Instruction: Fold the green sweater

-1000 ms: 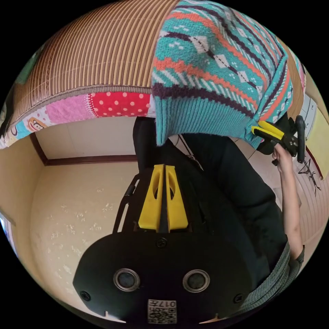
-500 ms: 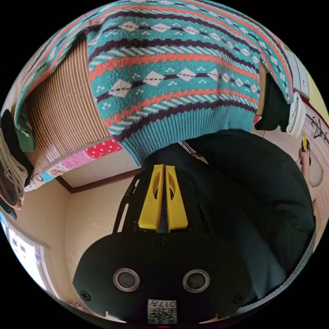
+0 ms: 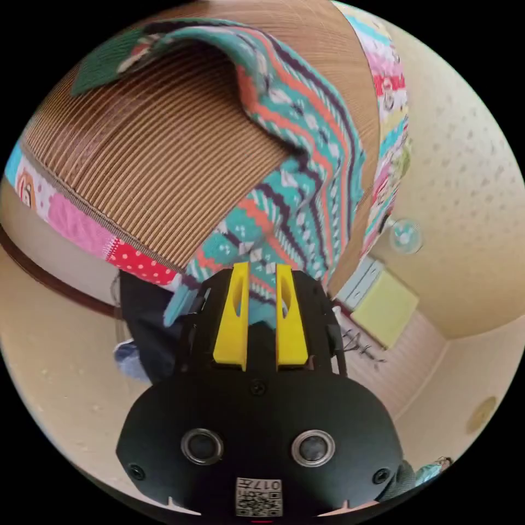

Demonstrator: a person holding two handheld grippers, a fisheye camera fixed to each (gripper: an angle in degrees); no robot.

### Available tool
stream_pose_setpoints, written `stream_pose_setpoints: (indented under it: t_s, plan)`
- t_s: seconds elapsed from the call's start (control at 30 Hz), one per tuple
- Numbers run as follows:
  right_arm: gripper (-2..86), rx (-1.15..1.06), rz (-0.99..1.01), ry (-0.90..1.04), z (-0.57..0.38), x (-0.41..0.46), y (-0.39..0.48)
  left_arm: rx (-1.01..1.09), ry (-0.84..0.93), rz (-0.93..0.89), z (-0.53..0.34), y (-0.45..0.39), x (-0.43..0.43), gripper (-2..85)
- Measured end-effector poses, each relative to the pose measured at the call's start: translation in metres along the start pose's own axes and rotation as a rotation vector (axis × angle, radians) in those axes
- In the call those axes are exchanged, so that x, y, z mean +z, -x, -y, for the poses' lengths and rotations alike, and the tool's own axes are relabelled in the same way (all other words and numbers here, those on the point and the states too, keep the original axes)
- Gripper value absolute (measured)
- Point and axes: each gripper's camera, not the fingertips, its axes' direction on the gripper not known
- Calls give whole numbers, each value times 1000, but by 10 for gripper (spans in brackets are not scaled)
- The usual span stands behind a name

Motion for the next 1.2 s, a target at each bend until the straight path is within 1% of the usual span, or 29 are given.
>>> stream_pose_setpoints:
  t_s: [0.03, 0.07, 0.13, 0.2, 0.23, 0.3, 0.37, 0.43, 0.5, 0.57, 0.63, 0.7, 0.77, 0.8, 0.83, 0.87, 0.9, 0.93, 0.97, 1.0, 1.03, 1.07, 1.1, 1.13, 1.17, 1.2]
  plan:
    - [4, 87, 25, 23, -11, -3, -21, -80, -125, -180, 0, 20, -25, 87]
    - [3, 169, 33, 32, -21, -13, -40, -118, -189, -268, -1, 30, -35, 90]
    - [3, 263, 46, 31, -36, -39, -64, -276, -389, -553, -7, 70, -62, 99]
    - [3, 361, 58, -5, -51, -76, -85, -368, -465, -699, -8, 94, -71, 100]
    - [3, 443, 92, -65, -65, -105, -98, -397, -509, -766, -7, 106, -78, 100]
    - [3, 525, 238, -177, -88, -147, -117, -413, -570, -829, -5, 120, -89, 103]
    - [3, 594, 450, -296, -119, -193, -138, -420, -599, -879, 1, 132, -96, 111]
    - [3, 639, 522, -354, -143, -222, -151, -445, -626, -941, 11, 144, -101, 131]
    - [3, 696, 539, -403, -170, -248, -164, -450, -636, -980, 22, 148, -101, 137]
    - [3, 768, 600, -464, -207, -275, -184, -425, -605, -1003, 37, 148, -96, 135]
    - [2, 833, 653, -517, -236, -293, -201, -419, -499, -982, 54, 143, -80, 120]
    - [2, 888, 677, -571, -260, -311, -215, -441, -466, -982, 56, 135, -67, 86]
    - [3, 927, 670, -608, -281, -332, -229, -383, -538, -1055, 49, 110, -64, 48]
    - [3, 921, 672, -608, -283, -337, -231, -290, -553, -1077, 44, 81, -68, 46]
    - [3, 897, 674, -605, -285, -347, -235, -147, -525, -1057, 42, 40, -74, 46]
    - [3, 884, 655, -602, -287, -356, -238, -64, -507, -1032, 39, 16, -77, 46]
    - [3, 887, 638, -601, -288, -360, -238, 105, -470, -954, 29, -38, -80, 46]
    - [2, 894, 603, -602, -289, -366, -239, 282, -423, -824, 13, -100, -76, 48]
    - [2, 892, 581, -605, -287, -369, -238, 376, -393, -735, 3, -132, -70, 49]
    - [2, 887, 577, -604, -284, -369, -237, 567, -332, -530, -21, -198, -47, 53]
    - [2, 868, 577, -589, -276, -367, -234, 749, -267, -333, -51, -257, -9, 80]
    - [2, 846, 584, -556, -265, -360, -228, 826, -228, -250, -66, -282, 16, 93]
    - [2, 835, 592, -533, -259, -355, -225, 930, -132, -110, -93, -318, 74, 146]
    - [2, 812, 618, -484, -244, -344, -216, 985, -21, 12, -112, -336, 135, 177]
    - [3, 788, 657, -438, -230, -332, -206, 1000, 33, 71, -119, -340, 167, 182]
    - [3, 775, 681, -419, -223, -327, -200, 1004, 112, 175, -129, -335, 223, 183]
